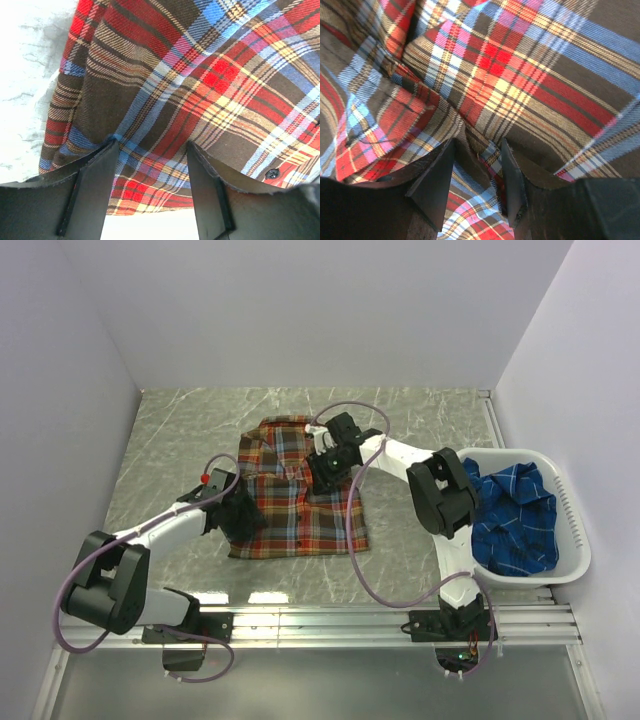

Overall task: Fold and stack the long sleeve shirts
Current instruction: Fold the shirt

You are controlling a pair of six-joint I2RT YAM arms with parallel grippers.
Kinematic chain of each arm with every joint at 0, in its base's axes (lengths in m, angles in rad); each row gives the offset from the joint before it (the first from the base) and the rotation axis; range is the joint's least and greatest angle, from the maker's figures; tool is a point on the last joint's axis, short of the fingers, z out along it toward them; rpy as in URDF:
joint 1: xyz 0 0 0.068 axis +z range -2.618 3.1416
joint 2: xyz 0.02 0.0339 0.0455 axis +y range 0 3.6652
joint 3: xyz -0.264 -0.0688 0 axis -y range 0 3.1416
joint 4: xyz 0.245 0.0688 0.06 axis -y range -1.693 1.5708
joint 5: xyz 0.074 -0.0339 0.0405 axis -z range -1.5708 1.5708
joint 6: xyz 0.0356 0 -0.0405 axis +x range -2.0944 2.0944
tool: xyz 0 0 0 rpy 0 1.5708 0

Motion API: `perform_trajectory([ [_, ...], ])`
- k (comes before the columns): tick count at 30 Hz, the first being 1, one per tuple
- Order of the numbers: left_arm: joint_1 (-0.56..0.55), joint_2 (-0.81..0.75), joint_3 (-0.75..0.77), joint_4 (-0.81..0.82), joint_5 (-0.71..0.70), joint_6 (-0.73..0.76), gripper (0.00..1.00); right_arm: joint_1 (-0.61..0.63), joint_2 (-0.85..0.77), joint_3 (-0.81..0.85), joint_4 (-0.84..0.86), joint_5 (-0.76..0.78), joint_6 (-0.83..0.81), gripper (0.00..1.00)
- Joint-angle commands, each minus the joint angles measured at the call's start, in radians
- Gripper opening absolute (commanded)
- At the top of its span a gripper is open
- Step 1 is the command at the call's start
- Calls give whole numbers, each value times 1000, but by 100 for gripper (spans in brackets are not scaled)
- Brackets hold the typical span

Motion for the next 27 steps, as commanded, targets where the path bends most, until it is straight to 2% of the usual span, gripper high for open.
perform_trajectory([
  [1,-1,19,-52,-9,-30,-8,64,16,9,50,-3,-29,-27,50],
  [6,-1,28,-55,-6,-24,-6,63,22,14,67,-12,-49,-36,43],
  [7,-1,28,-55,-6,-24,-8,63,22,6,69,-16,-49,-36,33],
  [9,-1,26,-56,-5,-24,-6,63,22,-6,69,-18,-42,-42,21],
  [10,-1,22,-58,-6,-25,-6,63,24,-23,64,-10,-25,-42,5],
  [11,-1,20,-59,-6,-25,-6,63,22,-34,60,-6,-11,-41,0],
  [19,2,16,-64,-14,-35,-8,63,12,-117,44,-3,53,-32,0],
  [27,8,0,-72,-19,-38,-11,63,7,-209,-39,63,79,-7,0],
])
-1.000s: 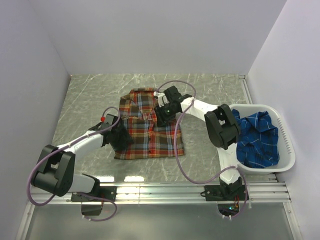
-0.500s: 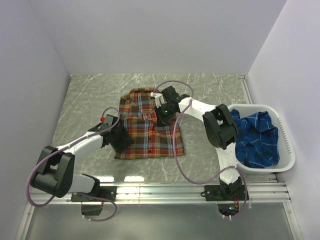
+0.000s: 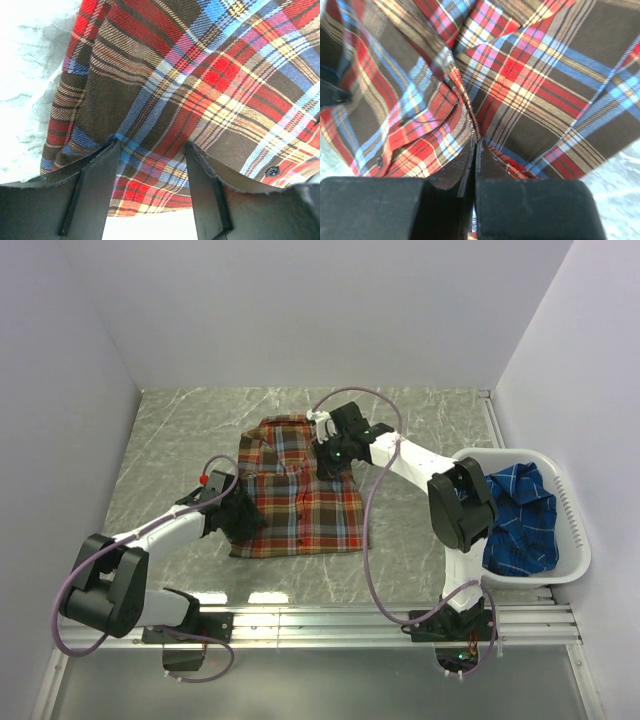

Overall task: Fold and stack the long sleeve shirts
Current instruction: Fold the shirt

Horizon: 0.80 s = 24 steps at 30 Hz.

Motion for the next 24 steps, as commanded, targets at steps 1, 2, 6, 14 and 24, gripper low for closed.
perform_trajectory([
  [1,5,21,-44,-52,-40,6,63,-9,-53,-20,55,40,17,0],
  [2,5,19,-44,-58,-40,6,63,-10,-47,-19,56,46,31,0],
  [6,5,4,-40,-72,-54,3,63,-24,-28,-23,73,68,75,11],
  [14,5,-88,54,-144,-78,12,71,-30,-132,-34,116,141,205,51],
  [24,5,-59,284,-112,-52,29,68,-148,-301,-308,295,71,555,42],
])
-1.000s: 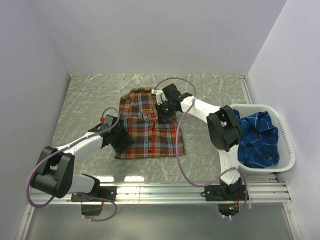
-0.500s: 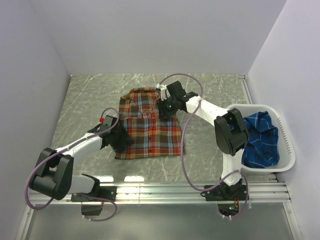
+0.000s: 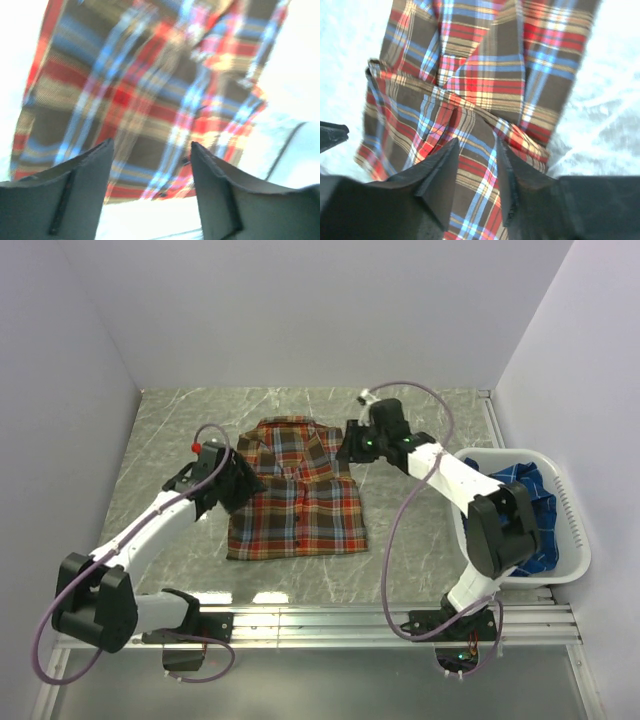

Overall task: Fold and stack the long sleeve shirts
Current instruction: Fold the shirt

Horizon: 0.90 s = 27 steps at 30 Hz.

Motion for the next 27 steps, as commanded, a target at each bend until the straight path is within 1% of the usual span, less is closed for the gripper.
perform_trajectory([
  [1,3,81,75,54,8,27,65,-46,-29,-114,148,-56,203,41],
  [3,5,141,118,85,14,30,57,-60,-4,-171,182,-77,234,37],
  [4,5,205,137,89,8,42,56,-63,5,-185,220,-85,258,36],
  [5,5,237,152,92,-9,42,53,-61,14,-215,239,-85,269,34],
  [6,8,264,179,91,-24,44,46,-61,37,-226,257,-86,280,32],
  [7,14,315,189,92,-25,44,42,-64,51,-235,280,-96,295,31],
  [8,34,339,197,94,-52,45,39,-65,65,-238,294,-97,298,29],
  [9,49,359,209,97,-48,48,36,-65,91,-238,299,-93,300,28],
  [12,108,424,212,108,-55,52,35,-66,143,-222,290,-79,301,22],
  [16,181,490,194,117,-60,48,35,-66,204,-170,268,-82,300,21],
  [20,235,524,180,128,-3,30,39,-66,253,-116,244,-90,291,21],
  [23,246,515,200,112,-8,38,46,-68,250,-58,205,-71,255,23],
  [25,253,487,207,109,3,45,55,-66,226,-10,168,-62,229,25],
  [26,253,473,215,109,9,50,60,-65,214,1,161,-63,223,29],
  [27,252,443,218,109,12,58,69,-65,186,10,150,-70,217,34],
])
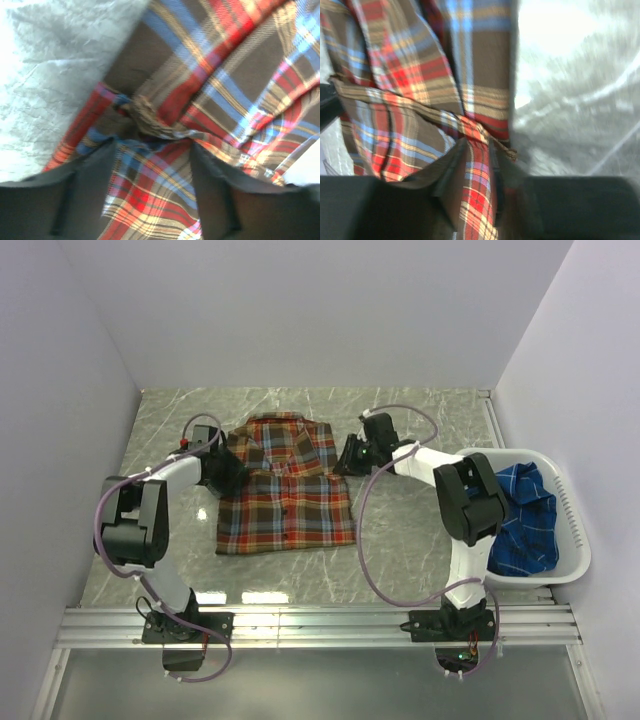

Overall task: Fold and stack the long sleeve shirts
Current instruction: Fold the shirt

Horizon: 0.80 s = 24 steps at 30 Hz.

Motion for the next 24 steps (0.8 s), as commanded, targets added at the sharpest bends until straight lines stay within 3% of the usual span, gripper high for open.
perform_trajectory([
  [1,12,-68,25,-18,4,34,73,2,-89,75,-26,-5,-46,38],
  [2,7,-88,19,-20,15,42,78,5,-104,71,-23,-16,-46,44],
  [3,2,-129,16,-28,22,55,91,8,-142,63,-21,-30,-55,47],
  [7,-68,-254,-21,-89,24,98,99,48,-224,-24,-9,-157,-83,50],
  [10,-131,-367,-103,-106,35,92,93,95,-285,-109,22,-238,-80,50],
  [15,-260,-489,-309,-23,152,-6,72,227,-282,-155,0,-367,-108,49],
  [17,-268,-484,-374,17,154,-36,61,284,-223,-141,-12,-410,-111,47],
  [24,-226,-329,-391,98,145,-53,52,313,41,44,-156,-435,-132,44],
])
